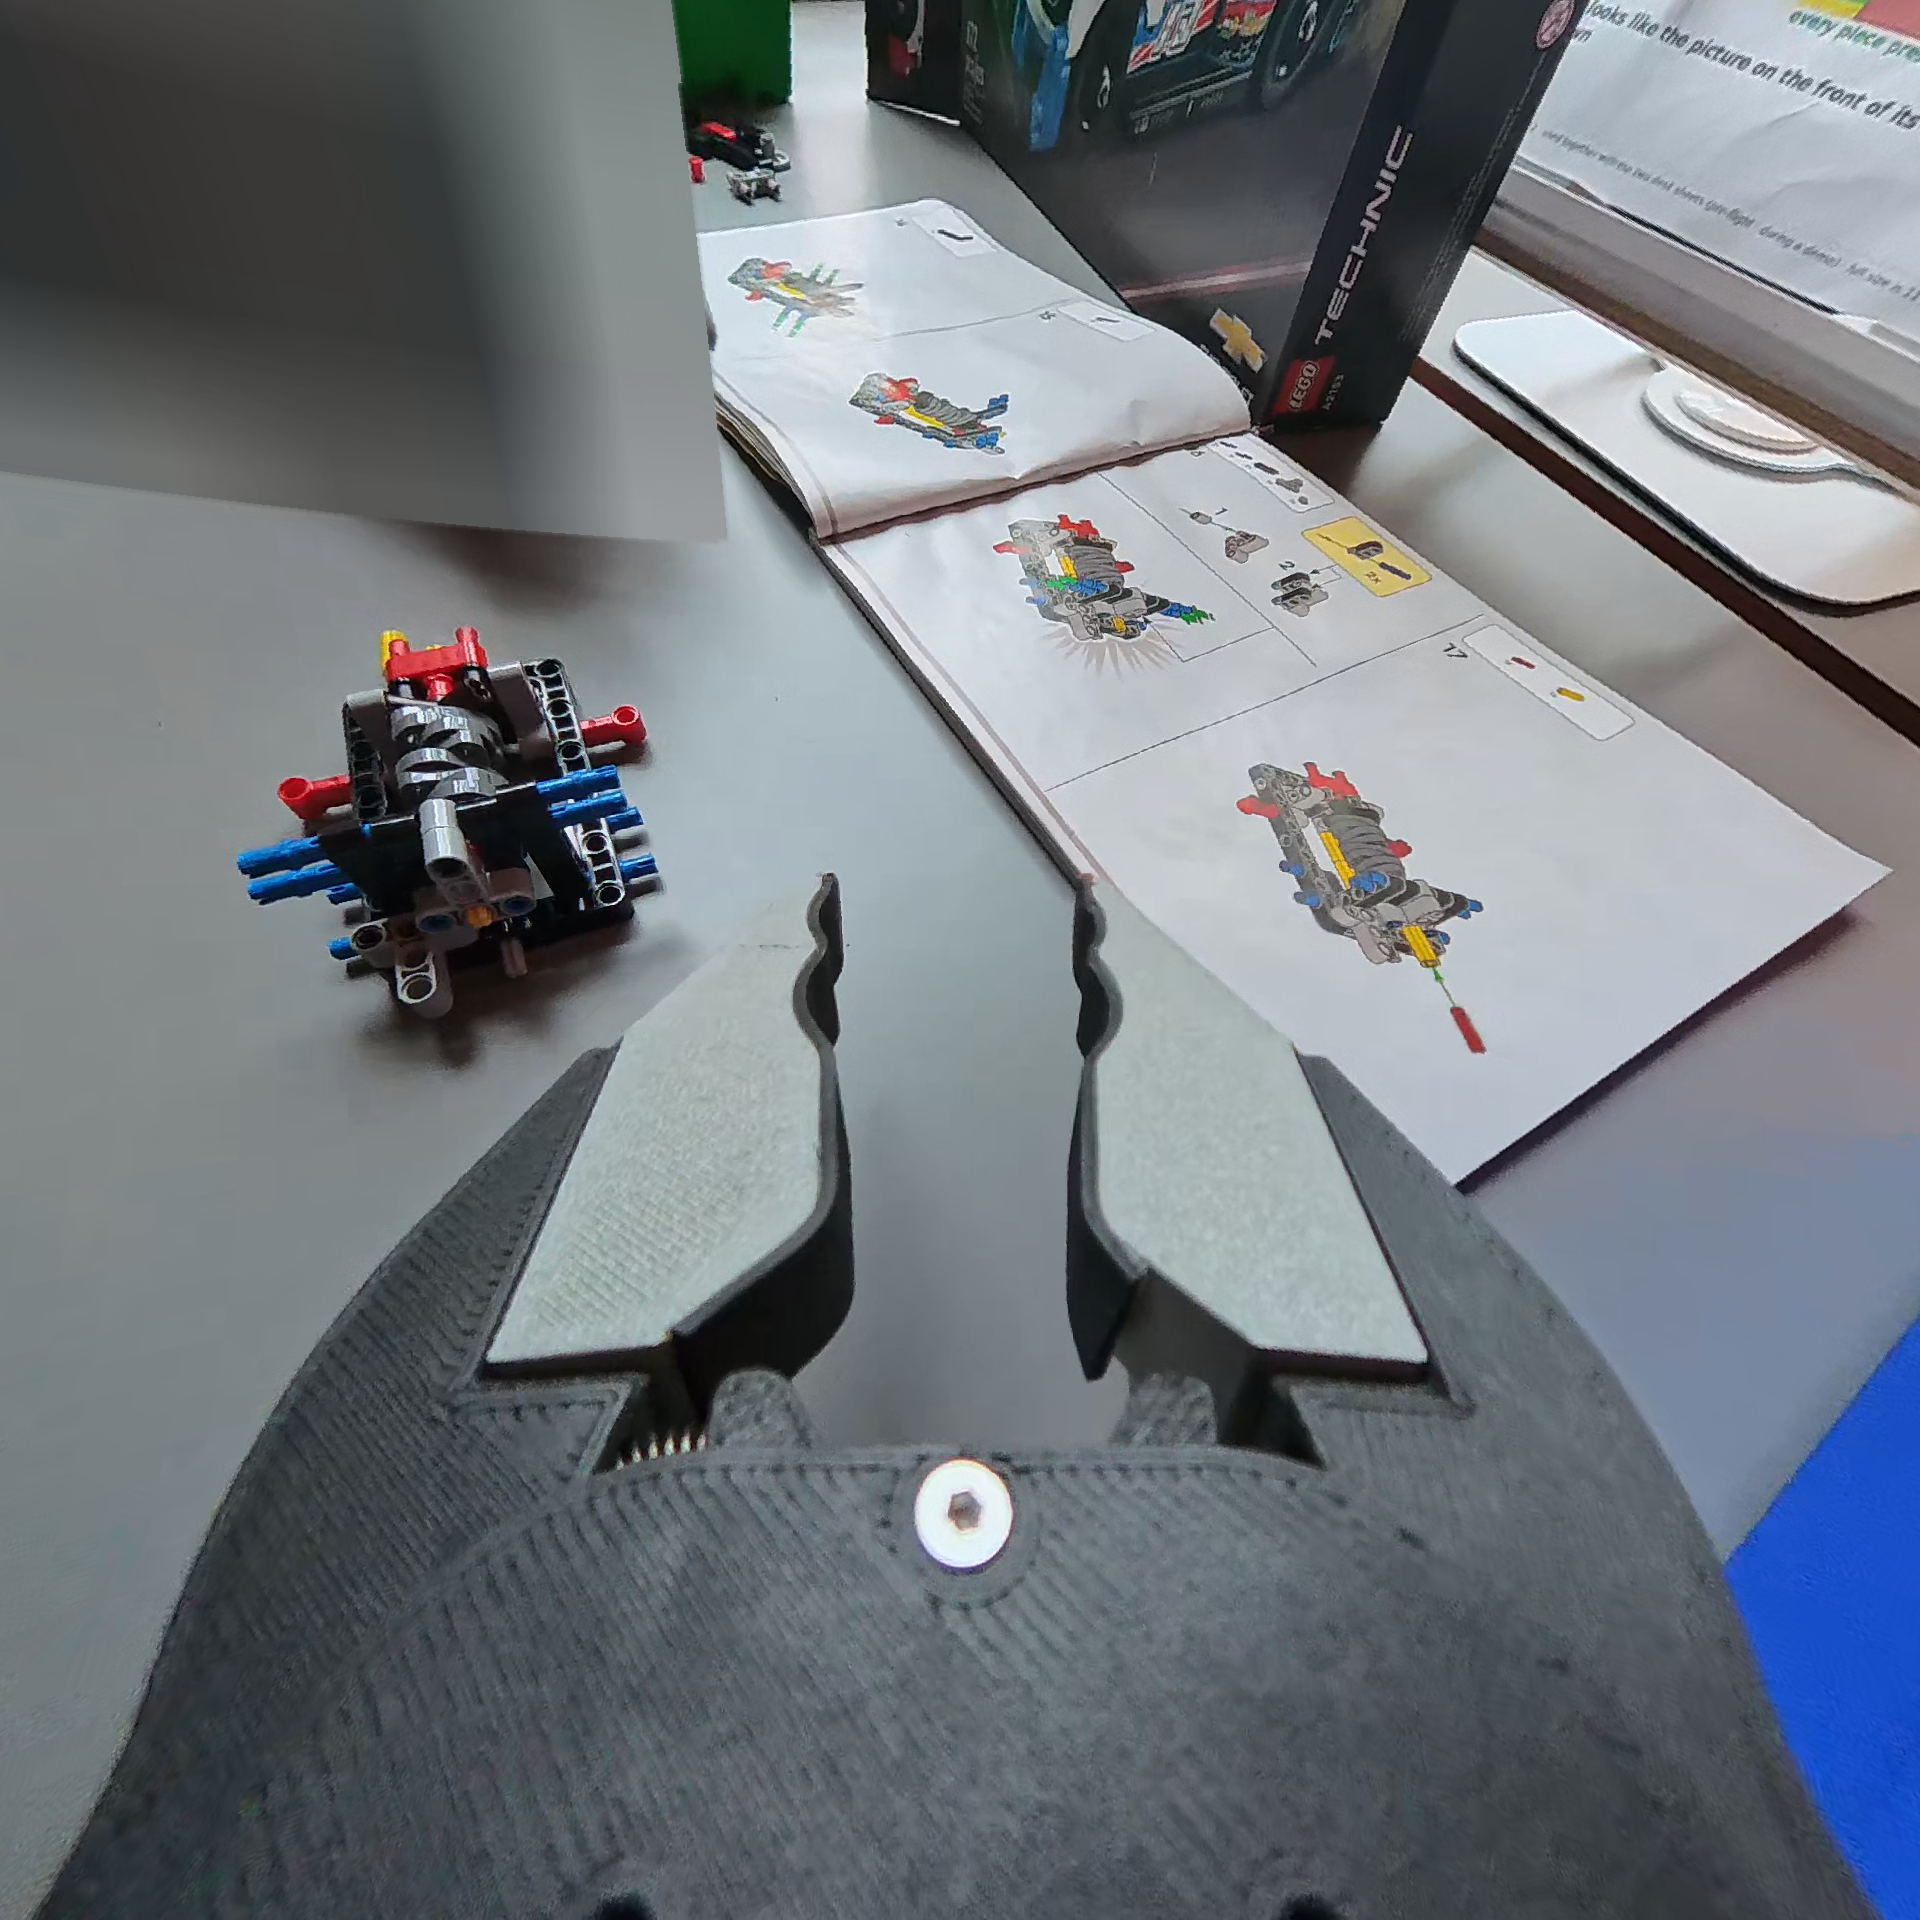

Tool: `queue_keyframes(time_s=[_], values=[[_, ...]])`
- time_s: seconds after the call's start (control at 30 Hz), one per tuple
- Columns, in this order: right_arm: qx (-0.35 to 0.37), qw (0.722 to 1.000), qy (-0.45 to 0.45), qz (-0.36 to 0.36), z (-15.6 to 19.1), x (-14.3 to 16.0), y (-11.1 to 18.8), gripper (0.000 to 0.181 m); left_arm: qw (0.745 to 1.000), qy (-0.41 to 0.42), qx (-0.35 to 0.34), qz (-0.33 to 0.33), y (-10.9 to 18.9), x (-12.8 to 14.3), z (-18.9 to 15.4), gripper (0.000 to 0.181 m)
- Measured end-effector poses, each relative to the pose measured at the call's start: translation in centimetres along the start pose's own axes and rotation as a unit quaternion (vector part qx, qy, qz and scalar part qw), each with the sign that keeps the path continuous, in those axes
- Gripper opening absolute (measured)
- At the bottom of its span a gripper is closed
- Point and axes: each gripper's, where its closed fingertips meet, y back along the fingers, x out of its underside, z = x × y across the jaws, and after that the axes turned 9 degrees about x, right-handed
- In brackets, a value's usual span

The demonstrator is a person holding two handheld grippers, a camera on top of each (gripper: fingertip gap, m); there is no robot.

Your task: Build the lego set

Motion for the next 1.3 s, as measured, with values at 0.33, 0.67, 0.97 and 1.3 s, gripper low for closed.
queue_keyframes(time_s=[0.33,0.67,0.97,1.3], values=[[-0.017,0.999,-0.015,-0.023,-0.2,-0.9,-0.3,0.041,1.000,-0.006,-0.025,-0.012,0.6,-0.1,1.2,0.037],[-0.009,0.999,0.003,-0.032,0.2,-1.3,-0.1,0.039,0.986,0.012,0.158,0.045,-0.6,0.2,-5.8,0.036],[0.000,0.999,0.024,-0.027,0.7,-1.4,-0.2,0.038,0.958,-0.003,0.210,0.197,-3.9,4.1,-10.6,0.011],[0.001,0.999,0.027,-0.030,0.7,-1.5,0.0,0.036,0.959,0.060,0.148,0.234,3.6,4.2,-5.3,0.004]])
